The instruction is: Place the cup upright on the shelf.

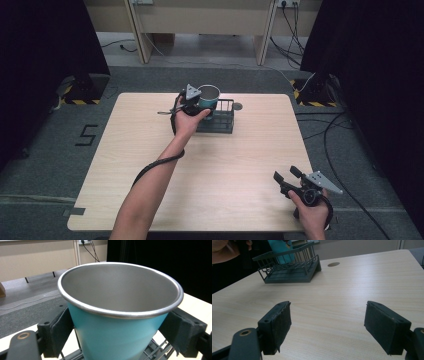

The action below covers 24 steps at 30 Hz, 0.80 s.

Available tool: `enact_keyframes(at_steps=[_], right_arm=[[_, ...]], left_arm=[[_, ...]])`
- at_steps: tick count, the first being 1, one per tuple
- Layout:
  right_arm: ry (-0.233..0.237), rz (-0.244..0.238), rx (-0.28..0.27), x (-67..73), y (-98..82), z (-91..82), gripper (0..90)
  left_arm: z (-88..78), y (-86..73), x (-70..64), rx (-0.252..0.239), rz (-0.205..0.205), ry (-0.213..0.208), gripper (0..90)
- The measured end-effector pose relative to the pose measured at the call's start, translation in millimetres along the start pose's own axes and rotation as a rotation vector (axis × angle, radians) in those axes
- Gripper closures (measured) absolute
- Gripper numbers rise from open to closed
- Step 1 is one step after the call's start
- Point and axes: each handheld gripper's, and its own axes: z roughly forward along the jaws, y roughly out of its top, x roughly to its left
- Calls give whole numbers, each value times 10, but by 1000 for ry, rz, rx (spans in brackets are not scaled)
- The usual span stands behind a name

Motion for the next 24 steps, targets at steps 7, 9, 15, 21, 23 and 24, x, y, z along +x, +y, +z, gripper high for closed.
enact_keyframes(at_steps=[7,9,15,21,23,24], right_arm=[[-2,-4,-2,6,3,1,222],[-2,-5,-2,5,2,4,222],[-2,-3,-1,3,3,3,222],[-2,-4,-3,5,4,2,222],[-2,-4,-3,5,4,2,222],[-2,-4,-3,6,4,2,222]], left_arm=[[26,-46,-16,16,8,5,148],[31,-48,-18,19,12,8,148],[43,-51,-21,32,26,11,148],[55,-69,-14,42,21,15,147],[56,-68,-10,46,24,13,148],[55,-65,-8,49,25,11,148]])
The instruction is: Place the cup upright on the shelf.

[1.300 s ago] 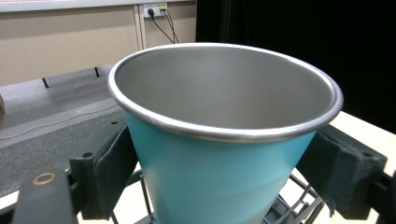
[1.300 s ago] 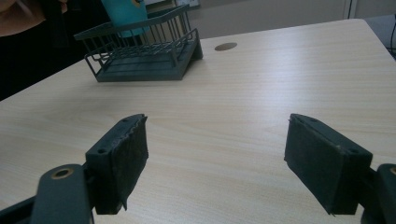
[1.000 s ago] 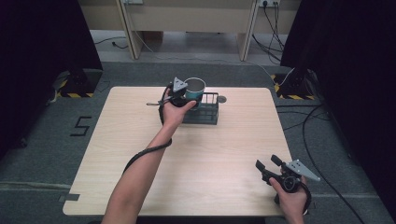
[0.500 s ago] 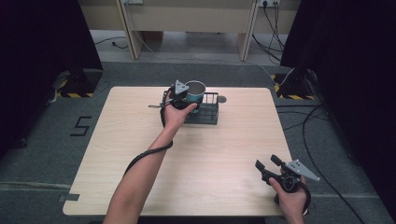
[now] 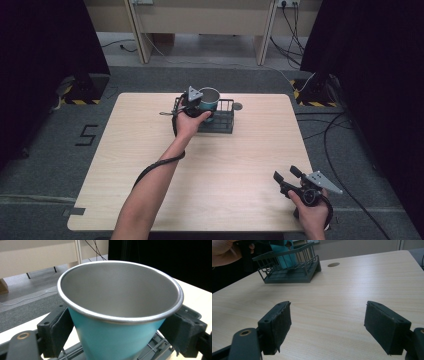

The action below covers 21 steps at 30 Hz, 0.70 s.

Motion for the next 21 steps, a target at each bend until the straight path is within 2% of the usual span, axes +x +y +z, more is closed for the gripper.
enact_keyframes(at_steps=[11,21], right_arm=[[1,1,4,5,1,5,222],[2,2,9,-2,-1,6,221]], left_arm=[[0,-6,43,37,-6,-8,147],[-24,-3,44,28,-18,-10,143]])
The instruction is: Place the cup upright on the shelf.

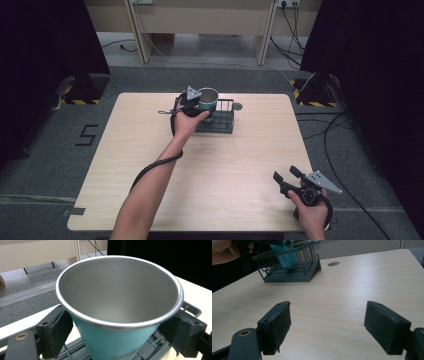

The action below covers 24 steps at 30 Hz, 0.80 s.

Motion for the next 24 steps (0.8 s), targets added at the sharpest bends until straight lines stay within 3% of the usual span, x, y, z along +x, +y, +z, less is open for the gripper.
enact_keyframes(at_steps=[13,24], right_arm=[[-2,3,5,-1,-2,9,220],[-5,-4,5,-10,-3,21,221]], left_arm=[[-179,25,-1,-17,48,-2,144],[-360,16,-12,-30,61,-10,144]])
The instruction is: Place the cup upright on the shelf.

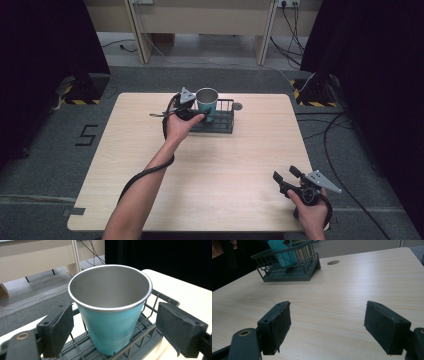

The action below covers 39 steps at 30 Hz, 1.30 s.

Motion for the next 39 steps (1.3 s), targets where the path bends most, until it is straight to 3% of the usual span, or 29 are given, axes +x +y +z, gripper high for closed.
enact_keyframes(at_steps=[10,27,39], right_arm=[[0,10,3,1,2,-3,220],[0,0,7,14,0,11,220],[3,-5,4,45,12,17,220]], left_arm=[[-123,-6,-14,-5,22,-5,144],[-342,-115,27,-9,-5,8,143],[-541,-192,25,-11,9,5,144]])
